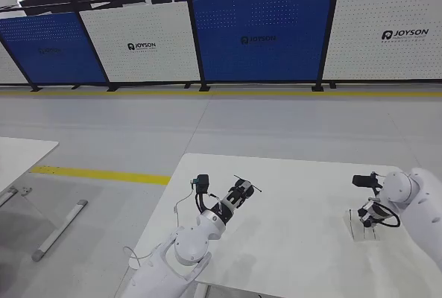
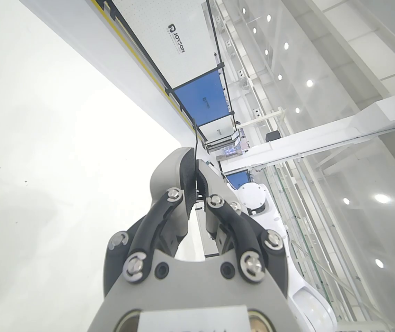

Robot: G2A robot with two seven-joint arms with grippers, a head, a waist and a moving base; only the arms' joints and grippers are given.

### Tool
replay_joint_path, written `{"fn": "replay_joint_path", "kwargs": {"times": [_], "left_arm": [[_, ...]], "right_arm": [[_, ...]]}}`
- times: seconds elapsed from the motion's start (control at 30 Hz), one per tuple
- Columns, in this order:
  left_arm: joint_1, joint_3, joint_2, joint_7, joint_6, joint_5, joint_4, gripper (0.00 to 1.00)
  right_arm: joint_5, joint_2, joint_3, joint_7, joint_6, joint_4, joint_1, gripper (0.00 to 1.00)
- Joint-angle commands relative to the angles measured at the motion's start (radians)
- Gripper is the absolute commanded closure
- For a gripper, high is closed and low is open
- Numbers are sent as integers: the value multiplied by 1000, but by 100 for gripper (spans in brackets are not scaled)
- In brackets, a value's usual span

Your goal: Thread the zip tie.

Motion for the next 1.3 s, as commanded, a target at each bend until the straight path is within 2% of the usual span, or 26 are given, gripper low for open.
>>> {"fn": "replay_joint_path", "kwargs": {"times": [0.0,0.17,0.27,0.4,0.53,0.63,0.67,1.27], "left_arm": [[0,0,0,0,0,0,0,100],[0,0,0,0,0,0,0,100],[0,0,0,0,0,0,0,100],[0,0,0,0,0,0,0,100],[0,0,0,0,0,0,0,100],[0,0,0,0,0,0,0,100],[0,0,0,0,0,0,0,100],[0,0,0,0,0,0,0,100]], "right_arm": [[-4,13,16,-13,0,-34,-18,100],[-19,67,91,-46,17,-184,-106,100],[-53,114,163,-54,65,-323,-191,100],[-96,179,293,-59,114,-564,-345,100],[-120,238,467,-105,134,-809,-541,100],[-118,262,576,-185,156,-925,-673,100],[-116,265,592,-199,158,-941,-695,100],[-116,265,592,-199,158,-941,-695,100]]}}
